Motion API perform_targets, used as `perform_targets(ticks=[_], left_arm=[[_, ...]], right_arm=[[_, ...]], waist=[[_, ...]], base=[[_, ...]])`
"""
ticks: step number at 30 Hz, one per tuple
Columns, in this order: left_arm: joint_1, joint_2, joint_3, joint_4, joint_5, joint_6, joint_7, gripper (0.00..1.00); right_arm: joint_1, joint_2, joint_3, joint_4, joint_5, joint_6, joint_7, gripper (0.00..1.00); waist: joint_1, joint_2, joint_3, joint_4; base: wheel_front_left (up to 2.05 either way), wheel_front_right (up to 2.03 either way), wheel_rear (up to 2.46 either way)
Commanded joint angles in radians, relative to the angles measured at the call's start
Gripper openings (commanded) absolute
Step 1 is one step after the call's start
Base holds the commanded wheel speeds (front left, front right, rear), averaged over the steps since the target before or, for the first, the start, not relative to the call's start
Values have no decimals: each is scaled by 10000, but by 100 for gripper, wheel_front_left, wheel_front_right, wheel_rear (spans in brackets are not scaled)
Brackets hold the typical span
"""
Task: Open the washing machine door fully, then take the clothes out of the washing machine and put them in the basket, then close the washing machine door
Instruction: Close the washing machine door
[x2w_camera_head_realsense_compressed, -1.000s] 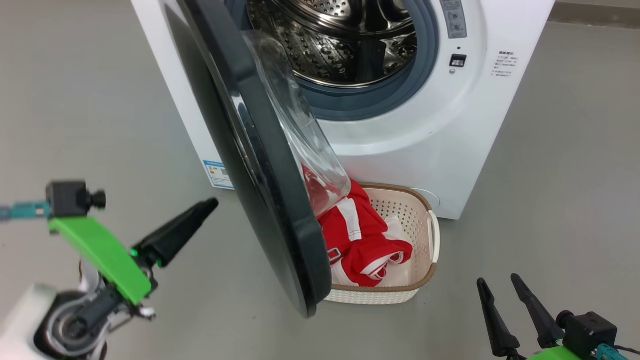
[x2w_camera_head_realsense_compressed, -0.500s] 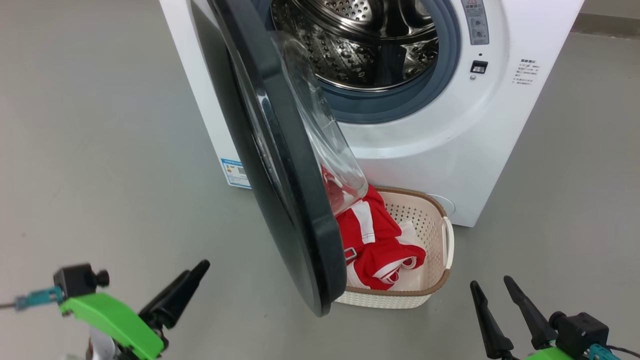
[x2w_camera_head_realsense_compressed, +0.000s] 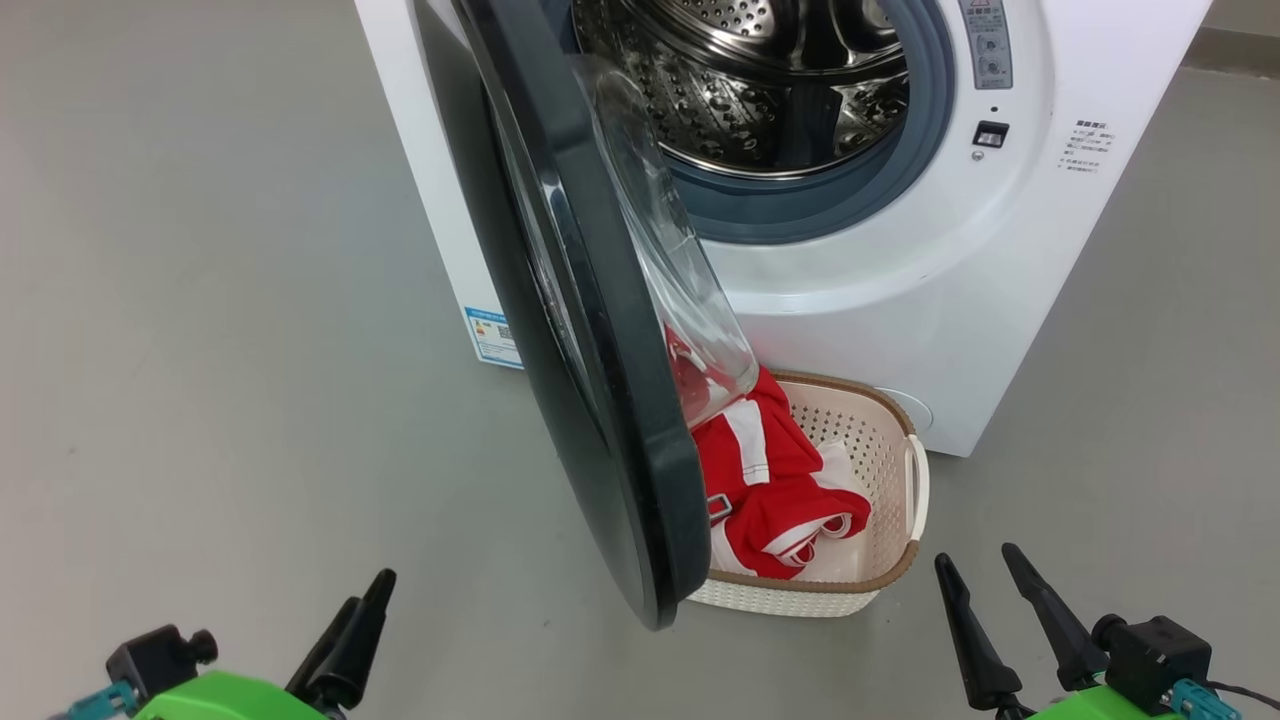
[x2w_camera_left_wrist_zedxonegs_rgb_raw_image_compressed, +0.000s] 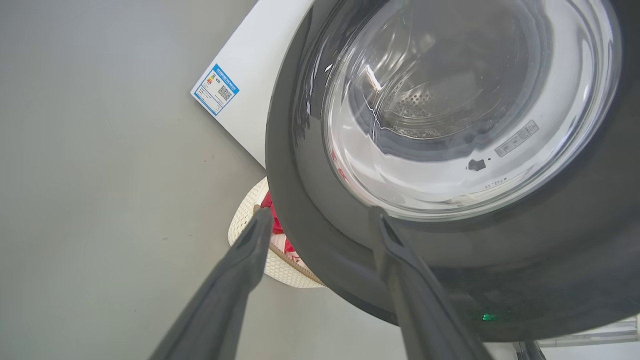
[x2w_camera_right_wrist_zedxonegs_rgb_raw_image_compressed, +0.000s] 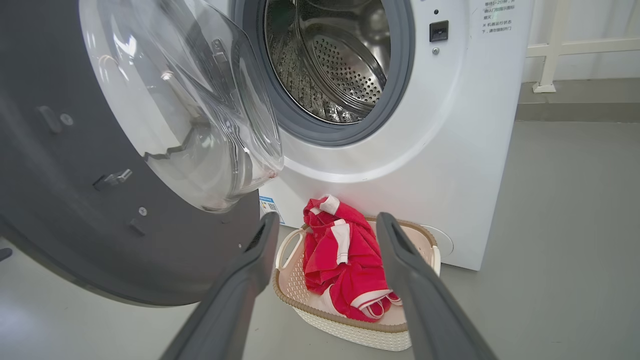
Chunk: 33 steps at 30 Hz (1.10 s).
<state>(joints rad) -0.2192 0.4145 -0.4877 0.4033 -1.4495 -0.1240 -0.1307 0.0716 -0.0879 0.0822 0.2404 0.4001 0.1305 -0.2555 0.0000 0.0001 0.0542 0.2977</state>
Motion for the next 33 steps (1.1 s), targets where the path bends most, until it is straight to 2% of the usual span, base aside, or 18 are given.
perform_targets(ticks=[1, 6, 11, 13, 16, 24, 31, 32, 33], left_arm=[[-107, 201, 325, -64, 36, -67, -312, 100], [-78, 77, 151, 291, 344, -67, -1014, 100], [-27, -34, 179, 488, 816, -67, -1273, 100], [-38, -52, 399, 618, 1406, -67, -1299, 100], [40, -288, 1097, 717, 2769, -67, -1306, 100], [599, -1463, 2815, 342, 6674, -67, -1309, 100], [1173, -2490, 4226, -473, 9790, -67, -1310, 100], [1331, -2769, 4590, -750, 10648, -67, -1310, 100], [1400, -2890, 4723, -870, 11009, -67, -1310, 100]], right_arm=[[-365, -69, 281, -206, -139, 2, -63, 100], [-397, -80, 312, -198, -129, 2, -63, 100], [-430, -85, 348, -194, -119, 2, -63, 100], [-432, -85, 345, -189, -113, 2, -63, 100], [-431, -78, 353, -191, -110, 2, -63, 100], [-523, -100, 359, -179, -96, 2, -63, 100], [-569, -113, 334, -213, -86, 2, -63, 100], [-590, -107, 333, -232, -91, 2, -63, 100], [-598, -104, 331, -242, -91, 2, -63, 100]], waist=[[0, -1, 5, 20], [0, -1, 40, 46], [0, -1, 64, 31], [0, -1, 59, 31], [0, -1, 75, 28], [0, -1, 135, 14], [0, -1, 101, 8], [0, -1, 107, 5], [0, -1, 112, 3]], base=[[0, 0, 0], [0, 0, 0], [0, 0, 0], [0, 0, 0], [0, 0, 0], [0, 0, 0], [0, 0, 0], [0, 0, 0], [0, 0, 0]])
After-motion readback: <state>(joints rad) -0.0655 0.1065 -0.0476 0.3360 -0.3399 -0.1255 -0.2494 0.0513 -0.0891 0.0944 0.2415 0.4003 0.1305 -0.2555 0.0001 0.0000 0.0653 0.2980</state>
